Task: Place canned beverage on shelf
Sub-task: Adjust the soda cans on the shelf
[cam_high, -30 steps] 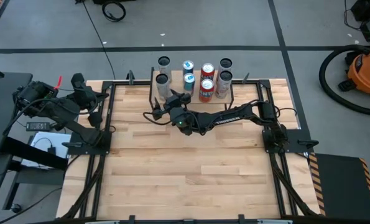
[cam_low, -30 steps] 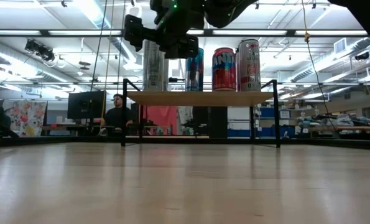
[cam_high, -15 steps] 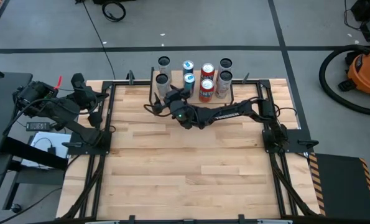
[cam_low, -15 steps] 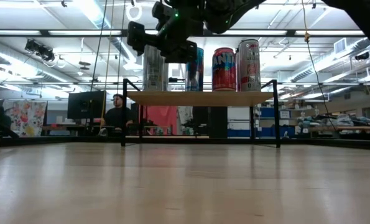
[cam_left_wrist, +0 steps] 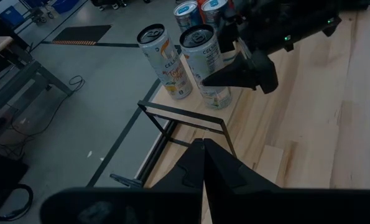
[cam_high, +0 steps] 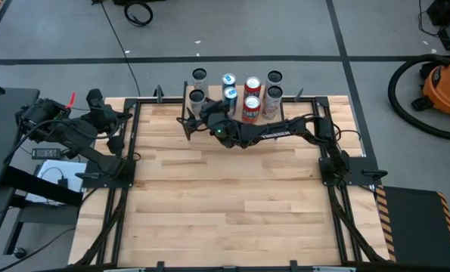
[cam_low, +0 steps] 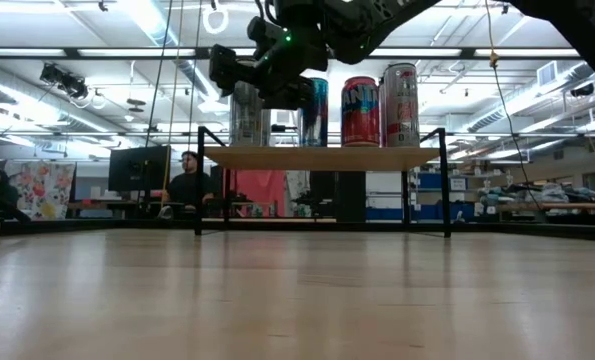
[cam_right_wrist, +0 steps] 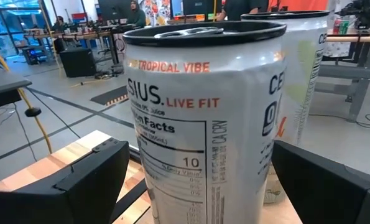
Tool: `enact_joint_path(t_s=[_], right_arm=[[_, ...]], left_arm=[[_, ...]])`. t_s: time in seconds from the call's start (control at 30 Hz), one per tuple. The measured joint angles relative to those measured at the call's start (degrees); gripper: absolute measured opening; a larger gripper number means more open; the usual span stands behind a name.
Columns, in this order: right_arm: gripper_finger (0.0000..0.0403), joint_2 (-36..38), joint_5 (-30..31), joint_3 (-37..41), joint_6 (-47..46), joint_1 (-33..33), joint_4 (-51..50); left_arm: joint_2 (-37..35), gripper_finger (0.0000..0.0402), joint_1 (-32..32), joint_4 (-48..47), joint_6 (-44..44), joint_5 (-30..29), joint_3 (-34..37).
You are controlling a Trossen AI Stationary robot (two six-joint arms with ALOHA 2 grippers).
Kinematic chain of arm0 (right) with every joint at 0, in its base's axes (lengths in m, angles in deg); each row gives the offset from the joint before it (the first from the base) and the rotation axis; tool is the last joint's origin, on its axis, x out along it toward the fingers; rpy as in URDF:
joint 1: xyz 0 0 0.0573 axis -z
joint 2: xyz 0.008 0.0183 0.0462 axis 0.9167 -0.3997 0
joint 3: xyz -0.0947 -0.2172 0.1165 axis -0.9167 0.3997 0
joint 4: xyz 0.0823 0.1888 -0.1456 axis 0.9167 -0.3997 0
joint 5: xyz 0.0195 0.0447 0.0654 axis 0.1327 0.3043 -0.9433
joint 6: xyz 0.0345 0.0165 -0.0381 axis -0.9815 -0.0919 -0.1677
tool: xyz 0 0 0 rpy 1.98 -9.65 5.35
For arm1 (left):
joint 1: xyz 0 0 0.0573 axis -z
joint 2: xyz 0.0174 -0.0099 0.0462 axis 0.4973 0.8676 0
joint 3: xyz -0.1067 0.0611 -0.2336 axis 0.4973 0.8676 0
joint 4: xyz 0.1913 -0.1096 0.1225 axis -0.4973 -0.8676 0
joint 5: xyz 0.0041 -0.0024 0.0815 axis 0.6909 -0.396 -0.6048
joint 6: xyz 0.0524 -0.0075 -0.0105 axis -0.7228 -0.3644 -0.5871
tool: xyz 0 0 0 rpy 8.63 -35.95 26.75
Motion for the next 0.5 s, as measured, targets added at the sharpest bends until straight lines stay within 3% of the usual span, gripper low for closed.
enact_joint_path(t_s=[0.5], right_arm=[[0.0400, 0.00, -2.58, 0.00, -1.02, 0.00, 0.00]], left_arm=[[0.00, 0.0007, 0.01, -0.02, -0.02, 0.00, 0.00]])
